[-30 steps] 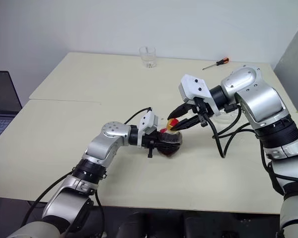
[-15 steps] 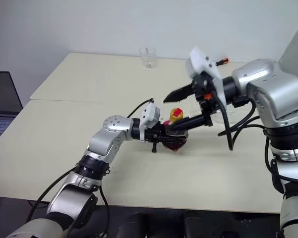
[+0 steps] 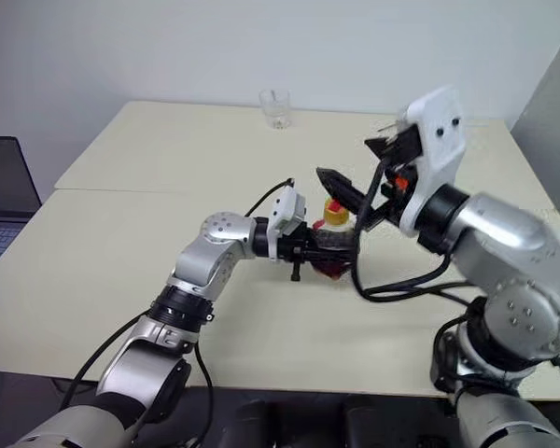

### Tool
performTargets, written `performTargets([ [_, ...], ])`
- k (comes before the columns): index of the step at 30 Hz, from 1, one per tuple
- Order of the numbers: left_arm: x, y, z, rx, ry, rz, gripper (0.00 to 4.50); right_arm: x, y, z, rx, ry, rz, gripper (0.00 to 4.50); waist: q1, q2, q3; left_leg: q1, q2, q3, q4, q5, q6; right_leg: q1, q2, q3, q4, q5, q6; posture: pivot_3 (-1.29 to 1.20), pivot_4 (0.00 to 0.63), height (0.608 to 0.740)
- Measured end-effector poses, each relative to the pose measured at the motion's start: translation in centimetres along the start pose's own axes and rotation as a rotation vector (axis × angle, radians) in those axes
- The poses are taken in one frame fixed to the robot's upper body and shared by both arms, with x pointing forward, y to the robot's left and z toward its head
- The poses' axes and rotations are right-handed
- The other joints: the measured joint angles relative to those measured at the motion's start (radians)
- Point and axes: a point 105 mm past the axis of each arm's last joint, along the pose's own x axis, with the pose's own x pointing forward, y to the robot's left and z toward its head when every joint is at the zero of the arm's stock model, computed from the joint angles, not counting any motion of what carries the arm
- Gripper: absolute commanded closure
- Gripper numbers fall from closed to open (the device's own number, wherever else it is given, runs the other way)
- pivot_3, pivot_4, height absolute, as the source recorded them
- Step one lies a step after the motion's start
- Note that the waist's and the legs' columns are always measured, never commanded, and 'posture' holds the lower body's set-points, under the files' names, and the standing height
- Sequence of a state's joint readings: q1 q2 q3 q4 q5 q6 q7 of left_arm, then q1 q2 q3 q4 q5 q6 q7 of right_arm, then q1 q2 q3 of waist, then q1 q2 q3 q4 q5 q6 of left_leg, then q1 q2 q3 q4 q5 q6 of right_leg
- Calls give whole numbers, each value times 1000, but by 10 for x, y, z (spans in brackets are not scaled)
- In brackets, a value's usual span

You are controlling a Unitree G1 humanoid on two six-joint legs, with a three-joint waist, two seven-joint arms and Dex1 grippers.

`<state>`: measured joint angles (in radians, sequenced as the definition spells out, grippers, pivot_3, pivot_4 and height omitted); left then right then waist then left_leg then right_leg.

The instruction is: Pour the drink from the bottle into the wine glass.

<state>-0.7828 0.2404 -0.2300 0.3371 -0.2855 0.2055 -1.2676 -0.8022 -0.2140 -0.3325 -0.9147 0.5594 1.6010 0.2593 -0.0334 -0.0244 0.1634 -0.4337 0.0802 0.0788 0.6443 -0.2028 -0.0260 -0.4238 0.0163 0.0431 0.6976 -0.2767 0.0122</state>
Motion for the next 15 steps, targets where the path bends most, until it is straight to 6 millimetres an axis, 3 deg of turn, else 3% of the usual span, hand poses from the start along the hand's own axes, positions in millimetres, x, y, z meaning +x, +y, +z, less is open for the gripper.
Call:
performTargets([
  [15, 6, 8, -12, -26, -5, 8, 3717, 10, 2, -28, 11, 101, -166, 0, -2, 0, 0, 0, -1, -1, -1, 0, 0, 1, 0, 0, -2, -1, 0, 0, 150, 740],
])
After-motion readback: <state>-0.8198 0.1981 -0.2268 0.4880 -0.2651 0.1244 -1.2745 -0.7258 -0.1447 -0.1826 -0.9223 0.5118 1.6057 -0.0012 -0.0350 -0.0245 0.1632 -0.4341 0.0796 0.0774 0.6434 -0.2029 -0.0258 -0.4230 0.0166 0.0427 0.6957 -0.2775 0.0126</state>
